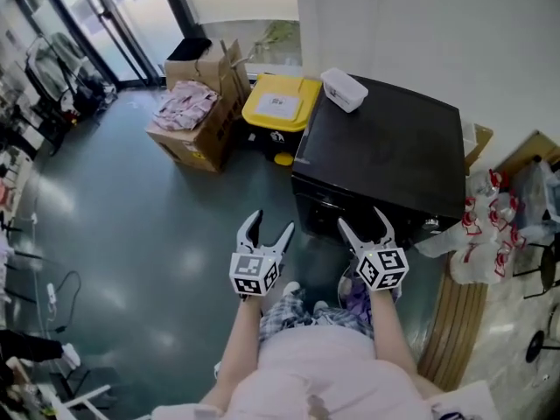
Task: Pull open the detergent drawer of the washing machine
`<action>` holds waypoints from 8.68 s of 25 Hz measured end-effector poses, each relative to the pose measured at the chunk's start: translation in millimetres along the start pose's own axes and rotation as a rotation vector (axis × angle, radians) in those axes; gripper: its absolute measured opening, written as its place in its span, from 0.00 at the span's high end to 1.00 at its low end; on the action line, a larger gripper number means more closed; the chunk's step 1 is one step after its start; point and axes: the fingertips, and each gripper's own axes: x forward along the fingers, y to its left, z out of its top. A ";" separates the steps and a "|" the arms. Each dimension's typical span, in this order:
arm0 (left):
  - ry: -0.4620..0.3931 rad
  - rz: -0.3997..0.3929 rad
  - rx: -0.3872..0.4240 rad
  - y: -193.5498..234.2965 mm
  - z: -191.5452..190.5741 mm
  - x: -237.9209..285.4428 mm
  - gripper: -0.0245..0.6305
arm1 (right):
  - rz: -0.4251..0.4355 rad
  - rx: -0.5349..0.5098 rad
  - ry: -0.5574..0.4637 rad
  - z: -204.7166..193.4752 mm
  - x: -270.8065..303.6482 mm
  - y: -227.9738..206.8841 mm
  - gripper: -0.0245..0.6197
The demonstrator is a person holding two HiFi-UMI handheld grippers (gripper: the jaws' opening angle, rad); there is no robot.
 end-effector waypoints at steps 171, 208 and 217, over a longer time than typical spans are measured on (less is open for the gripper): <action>0.649 -0.534 1.346 -21.6 -121.2 65.8 0.85 | 0.177 -0.882 0.860 -138.2 40.0 51.3 0.88; 0.632 -0.594 1.369 -27.4 -147.2 -22.4 0.85 | 0.177 -0.851 0.905 -169.8 -16.6 117.6 0.88; 0.615 -0.610 1.368 -29.3 -153.1 -46.9 0.85 | 0.160 -0.859 0.902 -175.9 -31.6 133.4 0.88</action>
